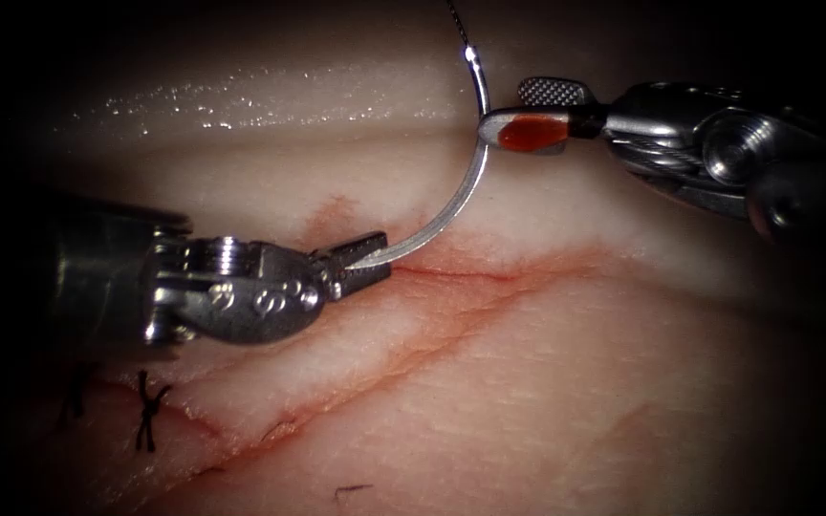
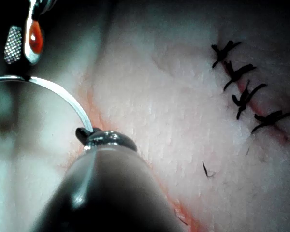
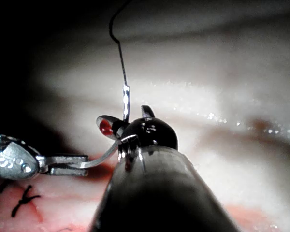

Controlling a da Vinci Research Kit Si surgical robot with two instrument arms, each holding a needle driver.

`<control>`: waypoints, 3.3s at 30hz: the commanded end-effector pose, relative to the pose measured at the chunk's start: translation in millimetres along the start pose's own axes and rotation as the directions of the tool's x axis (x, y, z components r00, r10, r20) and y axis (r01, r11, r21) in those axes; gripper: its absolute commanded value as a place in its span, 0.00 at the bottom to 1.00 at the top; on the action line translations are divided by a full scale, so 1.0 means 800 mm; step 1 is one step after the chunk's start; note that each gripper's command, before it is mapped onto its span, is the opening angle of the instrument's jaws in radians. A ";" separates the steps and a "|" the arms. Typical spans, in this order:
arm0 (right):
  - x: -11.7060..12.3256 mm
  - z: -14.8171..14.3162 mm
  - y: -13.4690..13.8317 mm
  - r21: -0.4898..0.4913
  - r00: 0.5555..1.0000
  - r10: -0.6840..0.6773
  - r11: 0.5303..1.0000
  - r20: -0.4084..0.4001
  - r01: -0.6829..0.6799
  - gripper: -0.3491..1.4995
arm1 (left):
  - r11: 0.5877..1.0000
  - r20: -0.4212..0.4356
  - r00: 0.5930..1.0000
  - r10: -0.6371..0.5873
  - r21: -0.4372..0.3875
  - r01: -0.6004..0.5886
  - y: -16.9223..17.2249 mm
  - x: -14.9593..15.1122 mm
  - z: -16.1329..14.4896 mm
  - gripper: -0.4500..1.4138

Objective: Wound Closure

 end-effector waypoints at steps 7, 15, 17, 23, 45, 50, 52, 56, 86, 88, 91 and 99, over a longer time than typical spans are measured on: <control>-0.0015 0.0034 0.0003 0.022 1.000 -0.015 1.000 0.020 0.015 0.89 | 0.999 -0.016 0.999 0.038 0.018 -0.038 -0.0002 0.0018 0.0001 0.00; -0.0012 0.0035 0.0003 0.026 1.000 -0.013 1.000 0.023 0.013 0.58 | 0.998 -0.014 0.998 0.054 0.022 -0.054 0.0000 0.0020 0.0002 0.00; -0.0011 0.0028 0.0002 0.024 1.000 -0.012 1.000 0.020 0.011 0.00 | 0.998 -0.012 0.998 0.055 0.024 -0.055 0.0000 0.0019 0.0003 0.00; -0.0004 0.0024 0.0005 -0.022 1.000 -0.011 1.000 -0.002 0.011 0.00 | 0.998 -0.033 0.998 0.055 0.005 -0.055 -0.0001 0.0021 0.0005 0.00; -0.0007 0.0018 0.0017 0.317 0.875 -0.468 0.817 -0.120 0.481 0.00 | 0.812 -0.071 0.887 -0.456 -0.441 0.382 -0.0047 0.0040 0.0007 0.78; -0.0009 0.0023 0.0012 0.420 0.787 -0.581 0.674 -0.207 0.608 0.00 | 0.605 0.062 0.783 -0.619 -0.598 0.526 -0.0056 0.0041 0.0019 0.78; -0.0009 0.0025 0.0009 0.447 0.754 -0.611 0.620 -0.240 0.645 0.00 | 0.530 0.113 0.756 -0.645 -0.646 0.549 -0.0063 0.0045 0.0027 0.78; -0.0010 0.0026 0.0006 0.465 0.727 -0.630 0.574 -0.274 0.674 0.00 | 0.473 0.151 0.726 -0.671 -0.667 0.576 -0.0068 0.0049 0.0035 0.78; -0.0003 0.0019 -0.0035 0.453 0.551 -0.687 0.346 -0.474 0.822 0.00 | 0.261 0.324 0.620 -0.715 -0.698 0.666 -0.0054 0.0036 0.0066 0.57; -0.0003 0.0019 -0.0036 0.452 0.546 -0.688 0.340 -0.478 0.825 0.00 | 0.258 0.319 0.620 -0.717 -0.705 0.661 -0.0055 0.0036 0.0066 0.50; -0.0003 0.0020 -0.0037 0.456 0.545 -0.687 0.336 -0.481 0.824 0.00 | 0.244 0.293 0.619 -0.729 -0.733 0.635 -0.0060 0.0035 0.0069 0.15; -0.0003 0.0019 -0.0037 0.448 0.544 -0.690 0.341 -0.477 0.826 0.00 | 0.272 0.224 0.594 -0.773 -0.728 0.629 -0.0067 0.0029 0.0072 0.00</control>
